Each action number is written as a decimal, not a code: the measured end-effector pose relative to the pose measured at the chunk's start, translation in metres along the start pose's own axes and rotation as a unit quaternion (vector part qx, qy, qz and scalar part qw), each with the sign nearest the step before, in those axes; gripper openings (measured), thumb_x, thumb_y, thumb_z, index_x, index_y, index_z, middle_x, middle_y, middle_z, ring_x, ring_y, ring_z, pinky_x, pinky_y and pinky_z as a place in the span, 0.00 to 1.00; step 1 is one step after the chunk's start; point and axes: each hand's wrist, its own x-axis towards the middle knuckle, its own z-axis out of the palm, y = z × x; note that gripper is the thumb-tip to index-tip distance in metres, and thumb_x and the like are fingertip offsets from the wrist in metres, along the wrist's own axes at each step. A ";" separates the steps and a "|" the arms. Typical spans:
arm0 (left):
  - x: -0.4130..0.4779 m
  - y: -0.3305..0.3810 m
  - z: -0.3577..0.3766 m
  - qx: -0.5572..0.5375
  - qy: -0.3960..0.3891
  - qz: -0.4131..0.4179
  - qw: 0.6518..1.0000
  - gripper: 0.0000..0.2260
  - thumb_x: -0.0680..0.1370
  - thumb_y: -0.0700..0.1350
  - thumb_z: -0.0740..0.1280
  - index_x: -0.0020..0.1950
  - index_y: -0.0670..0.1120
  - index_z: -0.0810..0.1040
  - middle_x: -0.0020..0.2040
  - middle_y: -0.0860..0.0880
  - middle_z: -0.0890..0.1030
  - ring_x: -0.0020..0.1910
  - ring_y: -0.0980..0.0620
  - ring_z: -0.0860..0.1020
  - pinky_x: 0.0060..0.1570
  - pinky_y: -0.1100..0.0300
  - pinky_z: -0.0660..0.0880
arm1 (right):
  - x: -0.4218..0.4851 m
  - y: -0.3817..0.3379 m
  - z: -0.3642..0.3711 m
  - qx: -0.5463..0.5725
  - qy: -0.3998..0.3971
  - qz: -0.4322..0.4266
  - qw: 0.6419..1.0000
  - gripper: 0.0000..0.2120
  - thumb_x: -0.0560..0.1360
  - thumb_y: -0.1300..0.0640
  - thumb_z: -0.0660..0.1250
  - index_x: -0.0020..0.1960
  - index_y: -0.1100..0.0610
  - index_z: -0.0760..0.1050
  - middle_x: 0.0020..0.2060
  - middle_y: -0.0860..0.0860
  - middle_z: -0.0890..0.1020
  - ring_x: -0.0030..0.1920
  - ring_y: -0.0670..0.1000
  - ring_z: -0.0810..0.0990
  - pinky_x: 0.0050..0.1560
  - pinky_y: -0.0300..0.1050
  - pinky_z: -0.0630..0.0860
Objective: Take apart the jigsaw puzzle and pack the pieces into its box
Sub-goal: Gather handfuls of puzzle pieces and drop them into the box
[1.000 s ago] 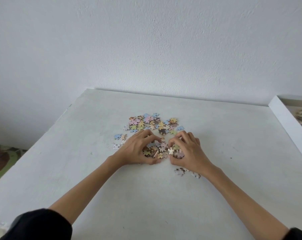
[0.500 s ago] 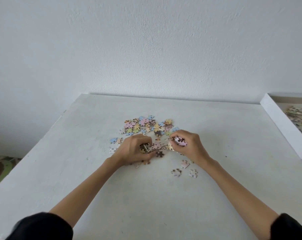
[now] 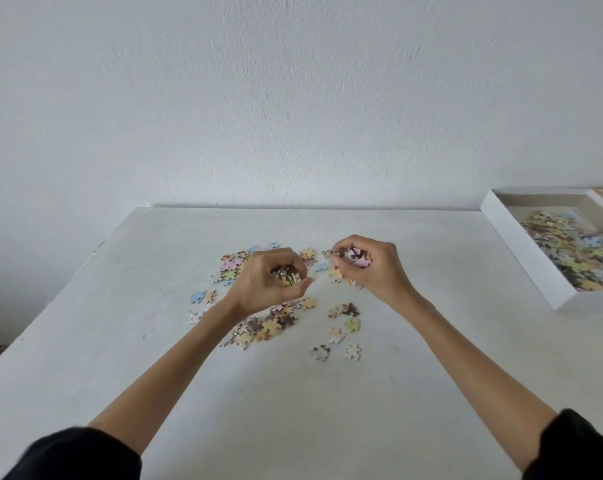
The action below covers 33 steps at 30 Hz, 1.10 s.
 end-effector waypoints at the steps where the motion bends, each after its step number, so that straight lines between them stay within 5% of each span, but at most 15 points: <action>1: 0.007 0.006 0.004 0.000 0.002 0.009 1.000 0.05 0.69 0.47 0.70 0.37 0.46 0.79 0.35 0.57 0.79 0.35 0.59 0.78 0.39 0.67 0.74 | 0.001 -0.001 -0.008 0.001 0.007 0.000 1.000 0.05 0.70 0.63 0.71 0.46 0.59 0.80 0.38 0.51 0.83 0.38 0.49 0.82 0.40 0.40 0.78; 5: 0.033 0.031 0.024 -0.005 0.000 0.040 0.999 0.03 0.70 0.44 0.70 0.36 0.46 0.79 0.35 0.58 0.78 0.34 0.59 0.76 0.38 0.70 0.71 | 0.006 0.000 -0.045 -0.001 0.042 0.006 0.999 0.04 0.70 0.64 0.70 0.45 0.60 0.80 0.37 0.48 0.82 0.38 0.42 0.81 0.39 0.29 0.75; 13: 0.095 0.085 0.087 -0.021 -0.004 0.063 0.998 0.07 0.69 0.45 0.70 0.35 0.43 0.78 0.33 0.56 0.77 0.31 0.55 0.73 0.35 0.69 0.68 | 0.006 0.022 -0.143 -0.018 0.089 -0.002 0.996 0.03 0.70 0.63 0.70 0.44 0.61 0.79 0.37 0.54 0.82 0.36 0.47 0.80 0.36 0.34 0.76; 28: 0.216 0.172 0.270 -0.072 -0.067 0.094 0.991 0.05 0.70 0.38 0.73 0.35 0.44 0.79 0.33 0.58 0.79 0.34 0.62 0.76 0.39 0.73 0.67 | -0.024 0.118 -0.343 -0.130 0.137 0.049 0.981 0.04 0.71 0.60 0.71 0.45 0.60 0.80 0.36 0.45 0.80 0.35 0.35 0.75 0.37 0.27 0.68; 33: 0.245 0.180 0.322 -0.067 -0.105 0.105 0.987 0.05 0.70 0.45 0.71 0.35 0.46 0.79 0.34 0.58 0.80 0.35 0.60 0.77 0.42 0.68 0.71 | -0.026 0.154 -0.372 -0.141 0.135 0.079 0.978 0.07 0.71 0.59 0.71 0.46 0.61 0.80 0.40 0.46 0.81 0.40 0.38 0.77 0.43 0.29 0.71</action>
